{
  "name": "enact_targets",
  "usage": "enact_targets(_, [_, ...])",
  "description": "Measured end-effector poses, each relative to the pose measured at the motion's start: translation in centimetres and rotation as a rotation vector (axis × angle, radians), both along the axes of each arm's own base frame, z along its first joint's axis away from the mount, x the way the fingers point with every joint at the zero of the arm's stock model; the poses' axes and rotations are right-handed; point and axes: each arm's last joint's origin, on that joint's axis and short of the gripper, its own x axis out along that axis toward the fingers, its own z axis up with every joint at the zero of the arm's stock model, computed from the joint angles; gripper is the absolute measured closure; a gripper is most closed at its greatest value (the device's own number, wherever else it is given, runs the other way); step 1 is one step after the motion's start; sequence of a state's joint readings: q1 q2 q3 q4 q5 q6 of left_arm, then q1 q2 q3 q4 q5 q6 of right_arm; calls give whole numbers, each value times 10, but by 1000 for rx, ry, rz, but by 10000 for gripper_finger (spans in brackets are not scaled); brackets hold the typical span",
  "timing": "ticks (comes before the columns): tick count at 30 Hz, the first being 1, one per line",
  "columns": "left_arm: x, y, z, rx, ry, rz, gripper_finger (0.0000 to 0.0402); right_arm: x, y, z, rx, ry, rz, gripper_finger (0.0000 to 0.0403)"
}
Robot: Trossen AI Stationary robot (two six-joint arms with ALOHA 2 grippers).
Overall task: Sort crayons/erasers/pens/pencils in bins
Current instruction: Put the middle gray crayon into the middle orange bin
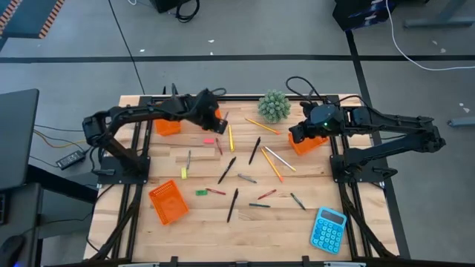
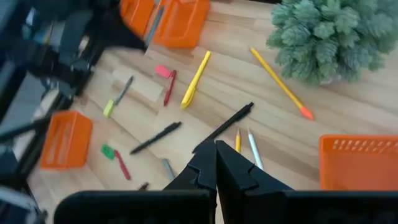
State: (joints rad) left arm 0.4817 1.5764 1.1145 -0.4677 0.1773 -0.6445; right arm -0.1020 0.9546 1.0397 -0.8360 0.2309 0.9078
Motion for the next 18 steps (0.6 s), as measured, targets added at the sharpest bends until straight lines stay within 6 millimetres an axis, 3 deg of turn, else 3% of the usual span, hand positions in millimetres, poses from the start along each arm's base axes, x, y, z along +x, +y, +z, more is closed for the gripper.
enact_targets(5, [-14, 18, -3, -8, 44, 52, 353, 0, 0, 0, -64, 30, 68, 395])
enact_targets(10, [-28, 35, -6, 0, 87, 70, 367, 0, 0, 0, -95, 42, 82, 395])
enact_targets(18, [-48, 56, -9, 56, 167, 86, 356, -1, -4, 1, -153, 43, -44, 395])
